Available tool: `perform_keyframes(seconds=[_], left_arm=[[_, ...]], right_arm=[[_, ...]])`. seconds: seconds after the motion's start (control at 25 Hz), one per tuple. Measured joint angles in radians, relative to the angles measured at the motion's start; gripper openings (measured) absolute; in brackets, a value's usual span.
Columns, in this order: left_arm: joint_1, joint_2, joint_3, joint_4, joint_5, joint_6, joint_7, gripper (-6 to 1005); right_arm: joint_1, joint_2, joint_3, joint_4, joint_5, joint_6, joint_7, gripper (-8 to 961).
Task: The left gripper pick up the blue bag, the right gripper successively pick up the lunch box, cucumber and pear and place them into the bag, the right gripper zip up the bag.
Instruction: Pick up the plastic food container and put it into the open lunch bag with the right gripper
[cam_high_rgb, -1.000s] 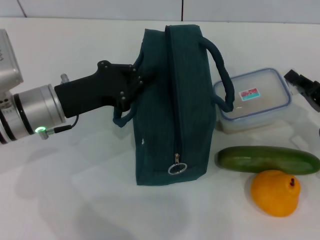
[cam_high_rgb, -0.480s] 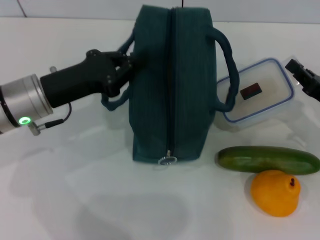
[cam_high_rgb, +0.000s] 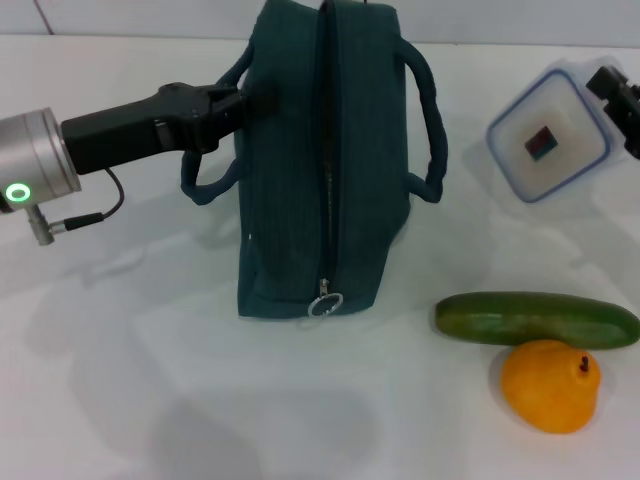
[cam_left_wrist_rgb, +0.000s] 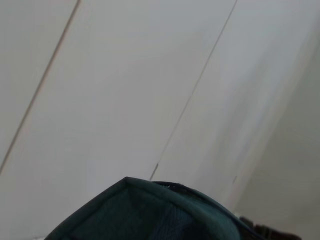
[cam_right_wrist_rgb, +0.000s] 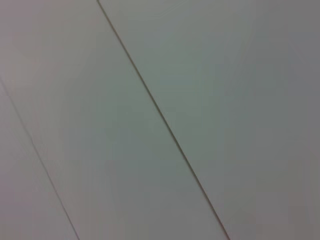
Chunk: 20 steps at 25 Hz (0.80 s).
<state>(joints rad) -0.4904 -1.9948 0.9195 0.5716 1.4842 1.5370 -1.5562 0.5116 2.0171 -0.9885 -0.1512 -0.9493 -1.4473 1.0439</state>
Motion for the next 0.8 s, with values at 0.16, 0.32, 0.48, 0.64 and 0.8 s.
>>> perform_keyframes(seconds=[0.16, 0.32, 0.48, 0.64, 0.8], left_arm=[[-0.016, 0.008, 0.001, 0.000, 0.028, -0.001, -0.041, 41], [-0.022, -0.001, 0.000, 0.003, 0.046, -0.009, -0.045, 42], [-0.031, -0.007, -0.001, -0.002, 0.047, -0.042, -0.045, 42], [-0.033, -0.011, -0.001, -0.002, 0.046, -0.054, -0.041, 42], [-0.034, -0.016, -0.001, -0.002, 0.041, -0.074, -0.035, 42]], right_arm=[[-0.006, -0.003, -0.005, -0.062, -0.001, -0.001, 0.009, 95], [-0.001, -0.004, -0.001, -0.132, 0.008, -0.003, 0.037, 95], [0.048, -0.003, 0.002, -0.164, 0.044, -0.017, 0.051, 94], [0.110, -0.002, -0.001, -0.208, 0.050, -0.045, 0.069, 94], [0.195, 0.000, -0.011, -0.242, 0.048, -0.054, 0.098, 93]])
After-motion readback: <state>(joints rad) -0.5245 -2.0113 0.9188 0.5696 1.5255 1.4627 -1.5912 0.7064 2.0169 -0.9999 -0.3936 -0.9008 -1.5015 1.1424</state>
